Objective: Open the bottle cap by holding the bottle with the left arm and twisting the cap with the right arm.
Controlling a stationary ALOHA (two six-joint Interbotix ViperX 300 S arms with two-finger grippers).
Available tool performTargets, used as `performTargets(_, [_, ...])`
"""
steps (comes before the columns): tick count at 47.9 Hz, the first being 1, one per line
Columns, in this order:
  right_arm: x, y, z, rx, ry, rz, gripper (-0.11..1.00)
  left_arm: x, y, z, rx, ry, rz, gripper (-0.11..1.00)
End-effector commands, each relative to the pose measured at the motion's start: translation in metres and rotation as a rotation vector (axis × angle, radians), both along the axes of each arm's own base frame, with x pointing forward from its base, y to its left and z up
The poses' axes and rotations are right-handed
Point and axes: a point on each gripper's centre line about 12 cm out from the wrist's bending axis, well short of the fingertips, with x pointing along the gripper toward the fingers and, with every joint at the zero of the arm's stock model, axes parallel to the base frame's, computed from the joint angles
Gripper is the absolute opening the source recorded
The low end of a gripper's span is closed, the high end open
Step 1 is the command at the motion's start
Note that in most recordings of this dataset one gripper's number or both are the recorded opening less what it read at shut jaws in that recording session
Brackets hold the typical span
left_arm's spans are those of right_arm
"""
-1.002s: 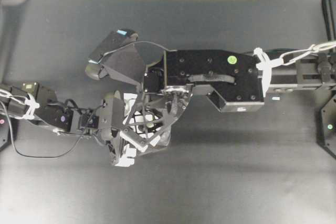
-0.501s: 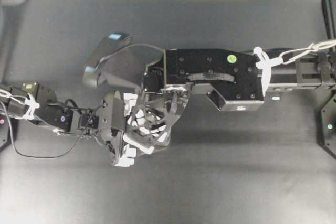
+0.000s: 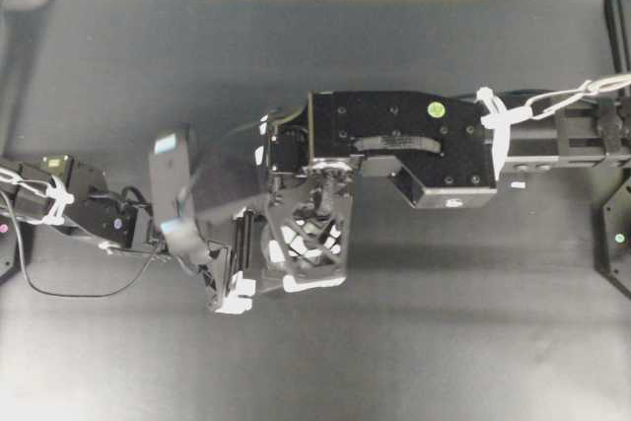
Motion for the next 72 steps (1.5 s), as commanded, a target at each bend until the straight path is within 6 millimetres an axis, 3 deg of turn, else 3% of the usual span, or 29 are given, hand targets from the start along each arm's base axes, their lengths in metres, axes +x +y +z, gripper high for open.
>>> performTargets(1, [-0.0018, 0.011, 0.0002, -0.019, -0.021, 0.116, 0.38, -0.0017, -0.0047, -0.0024, -0.005, 0.011, -0.012, 0.81])
performTargets(26, [-0.0038, 0.0197, 0.006, -0.123, -0.066, 0.557, 0.38, -0.0019, -0.0071, -0.0028, -0.004, 0.011, -0.02, 0.81])
performTargets(68, [-0.0073, 0.0172, 0.0043, -0.108, -0.058, 0.42, 0.38, -0.0005, -0.0072, -0.0017, -0.003, 0.007, -0.02, 0.81])
performTargets(72, [-0.0074, 0.0176, 0.005, -0.118, -0.063, 0.398, 0.52, -0.0006, -0.0072, -0.0019, -0.004, 0.008, -0.02, 0.81])
